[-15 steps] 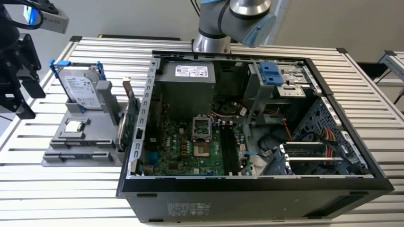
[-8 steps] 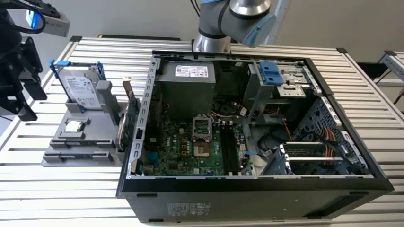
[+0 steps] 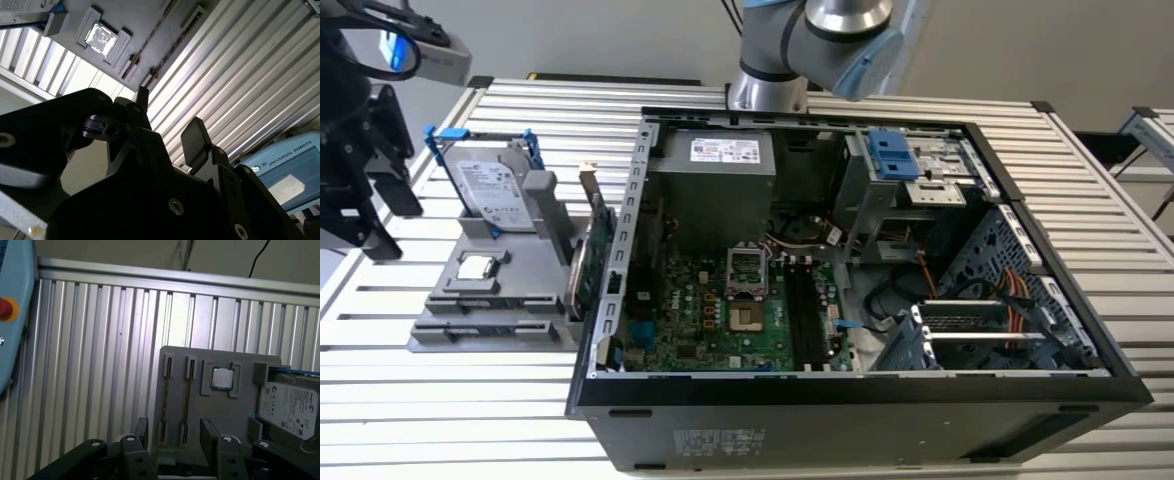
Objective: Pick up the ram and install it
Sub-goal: 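Pick up the ram and move it above insertion slot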
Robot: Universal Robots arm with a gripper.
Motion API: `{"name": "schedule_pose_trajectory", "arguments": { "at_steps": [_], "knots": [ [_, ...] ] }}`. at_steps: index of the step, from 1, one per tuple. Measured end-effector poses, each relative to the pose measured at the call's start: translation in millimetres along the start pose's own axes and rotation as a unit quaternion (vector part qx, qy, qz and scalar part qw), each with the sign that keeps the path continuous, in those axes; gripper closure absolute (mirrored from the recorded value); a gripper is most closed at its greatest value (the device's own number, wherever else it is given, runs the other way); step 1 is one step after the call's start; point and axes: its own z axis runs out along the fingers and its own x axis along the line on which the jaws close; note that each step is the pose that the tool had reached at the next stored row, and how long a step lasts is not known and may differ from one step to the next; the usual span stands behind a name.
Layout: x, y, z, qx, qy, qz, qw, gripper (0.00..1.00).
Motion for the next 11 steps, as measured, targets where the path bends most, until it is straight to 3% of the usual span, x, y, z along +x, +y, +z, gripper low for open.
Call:
{"name": "schedule_pose_trajectory", "arguments": {
  "at_steps": [11],
  "knots": [
    [0.0, -0.3, 6.7, 0.0, -0.0001, 0.003, 1.0, 0.0]
  ]
}}
